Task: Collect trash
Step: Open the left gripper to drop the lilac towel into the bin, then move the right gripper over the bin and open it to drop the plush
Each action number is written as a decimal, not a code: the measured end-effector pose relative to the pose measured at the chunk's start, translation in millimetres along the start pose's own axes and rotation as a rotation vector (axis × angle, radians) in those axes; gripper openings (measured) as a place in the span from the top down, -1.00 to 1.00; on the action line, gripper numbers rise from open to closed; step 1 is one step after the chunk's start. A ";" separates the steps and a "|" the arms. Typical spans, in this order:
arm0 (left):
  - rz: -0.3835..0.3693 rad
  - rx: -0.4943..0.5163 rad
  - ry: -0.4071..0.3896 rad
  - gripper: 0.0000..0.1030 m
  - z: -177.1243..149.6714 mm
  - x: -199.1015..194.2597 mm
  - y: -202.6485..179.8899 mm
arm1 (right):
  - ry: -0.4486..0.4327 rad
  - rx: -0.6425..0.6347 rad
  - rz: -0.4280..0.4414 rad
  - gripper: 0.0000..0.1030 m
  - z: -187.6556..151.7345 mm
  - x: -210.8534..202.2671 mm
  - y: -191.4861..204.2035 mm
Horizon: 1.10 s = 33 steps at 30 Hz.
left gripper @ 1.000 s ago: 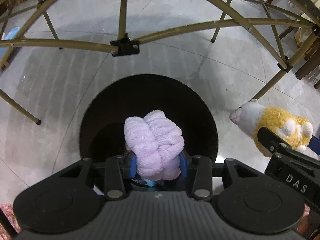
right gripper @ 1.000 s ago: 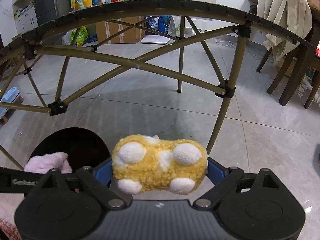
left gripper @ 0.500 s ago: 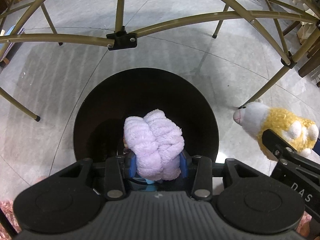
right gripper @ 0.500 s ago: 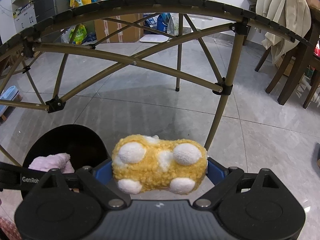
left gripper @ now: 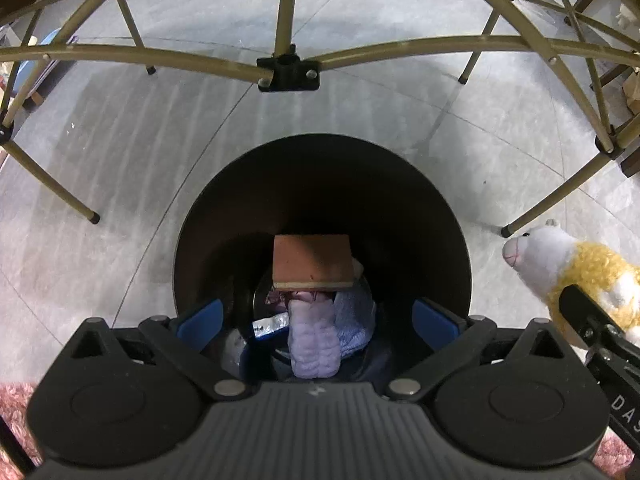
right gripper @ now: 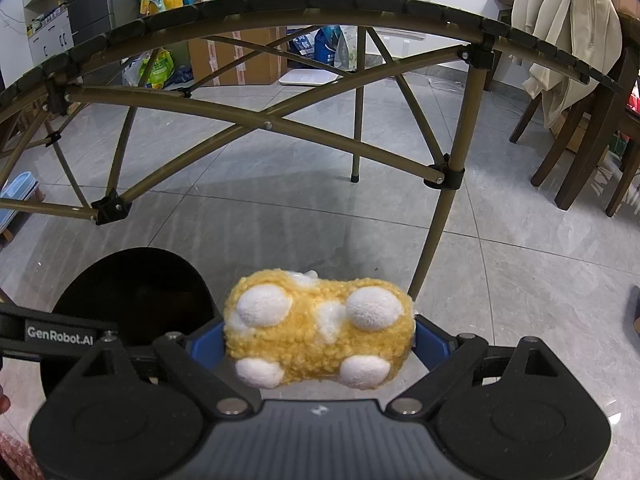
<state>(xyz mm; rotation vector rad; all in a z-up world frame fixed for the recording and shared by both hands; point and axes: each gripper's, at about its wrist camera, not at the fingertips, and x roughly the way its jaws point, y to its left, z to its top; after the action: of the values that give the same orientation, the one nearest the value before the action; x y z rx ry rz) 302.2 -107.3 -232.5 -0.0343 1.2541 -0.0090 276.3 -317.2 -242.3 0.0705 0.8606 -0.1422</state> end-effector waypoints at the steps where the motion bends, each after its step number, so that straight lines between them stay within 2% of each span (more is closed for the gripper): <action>1: 0.000 0.003 0.002 -1.00 -0.2 -0.1 -0.2 | 0.000 0.000 0.000 -0.82 0.0 0.0 0.1; 12: 0.004 0.028 0.002 -1.00 -0.6 -0.8 3.3 | 0.013 -0.006 -0.013 -0.82 -1.6 0.2 -1.0; 19: -0.002 0.040 -0.026 -1.00 -1.2 -11.7 16.6 | 0.016 -0.007 0.000 -0.82 -2.1 -6.4 2.2; 25: 0.032 0.069 -0.064 -1.00 -3.0 -19.7 27.1 | 0.002 -0.026 0.021 -0.82 -0.1 -14.7 12.1; 33: 0.055 0.054 -0.089 -1.00 -4.5 -27.0 58.7 | -0.003 -0.075 0.070 -0.82 2.4 -22.8 37.4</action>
<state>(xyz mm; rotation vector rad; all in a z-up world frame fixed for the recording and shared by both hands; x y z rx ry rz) 288.8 -48.0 -210.0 0.0467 1.1649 0.0065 269.1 -278.3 -223.3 0.0299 0.8585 -0.0442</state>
